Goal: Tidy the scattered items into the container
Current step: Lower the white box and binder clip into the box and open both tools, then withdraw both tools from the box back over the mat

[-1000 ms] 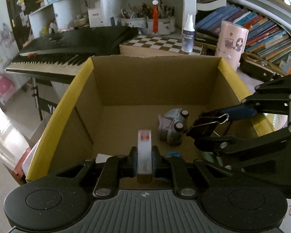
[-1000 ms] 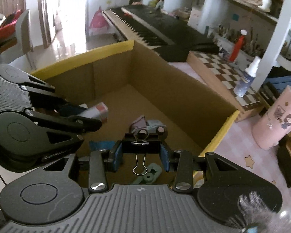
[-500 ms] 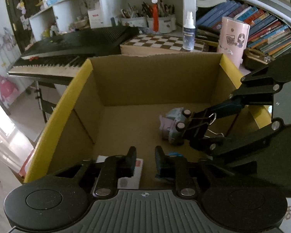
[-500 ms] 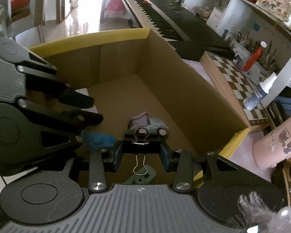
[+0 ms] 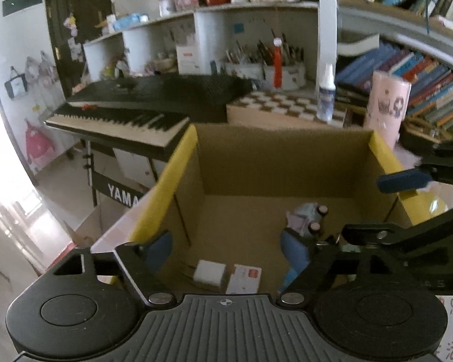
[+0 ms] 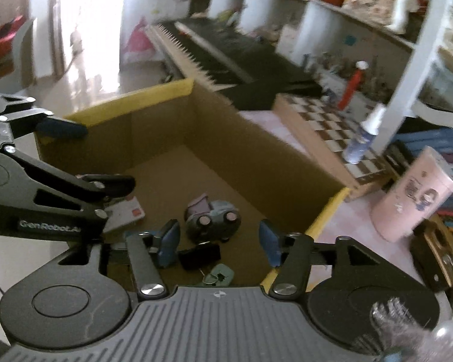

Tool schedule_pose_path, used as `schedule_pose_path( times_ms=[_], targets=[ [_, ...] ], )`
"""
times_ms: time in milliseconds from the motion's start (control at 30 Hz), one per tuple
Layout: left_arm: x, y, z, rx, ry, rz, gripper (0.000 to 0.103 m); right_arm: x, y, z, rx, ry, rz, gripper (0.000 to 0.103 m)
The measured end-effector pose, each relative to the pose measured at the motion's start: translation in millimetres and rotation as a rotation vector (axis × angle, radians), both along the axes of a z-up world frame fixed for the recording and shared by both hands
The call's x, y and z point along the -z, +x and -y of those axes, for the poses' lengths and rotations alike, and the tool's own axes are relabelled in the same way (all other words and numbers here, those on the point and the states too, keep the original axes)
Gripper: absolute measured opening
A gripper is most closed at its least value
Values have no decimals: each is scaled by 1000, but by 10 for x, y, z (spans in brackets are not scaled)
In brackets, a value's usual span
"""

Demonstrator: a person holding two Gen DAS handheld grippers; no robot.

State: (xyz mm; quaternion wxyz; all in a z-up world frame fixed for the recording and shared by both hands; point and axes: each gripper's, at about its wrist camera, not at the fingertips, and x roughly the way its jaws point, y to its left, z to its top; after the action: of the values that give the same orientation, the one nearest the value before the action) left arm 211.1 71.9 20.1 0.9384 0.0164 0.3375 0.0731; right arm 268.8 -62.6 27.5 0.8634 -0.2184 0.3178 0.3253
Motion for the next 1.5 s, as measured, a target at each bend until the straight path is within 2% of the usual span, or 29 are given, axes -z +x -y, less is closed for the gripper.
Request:
schedule_pose_path(
  times_ms=[133,267,400,633,900,1033,1233,1500],
  targets=[
    [-90,-111,-40,6,-15,56,96,-133,-166,102,74,46,65,62],
    [-154,-208,-45,23,-18,89,98,-235,-279,229,183,120,101,65],
    [-159,-307,-56,36,-32,102,99,-276,-418,347,265,173,119,65],
    [-99,-508,-120,41,-67,98,99,-279,-705,462,376,202,147,65],
    [-70,-817,-196,29,-100,116,99,-192,-1070,569,546,243,129,65],
    [-62,-985,-204,22,-81,130,99,-122,-1280,586,617,239,146,65],
    [-72,-1179,-205,45,-31,126,99,7,-1590,536,661,223,124,65],
    [-18,-1394,-207,59,-20,94,99,127,-1935,392,650,206,100,67]
  ],
)
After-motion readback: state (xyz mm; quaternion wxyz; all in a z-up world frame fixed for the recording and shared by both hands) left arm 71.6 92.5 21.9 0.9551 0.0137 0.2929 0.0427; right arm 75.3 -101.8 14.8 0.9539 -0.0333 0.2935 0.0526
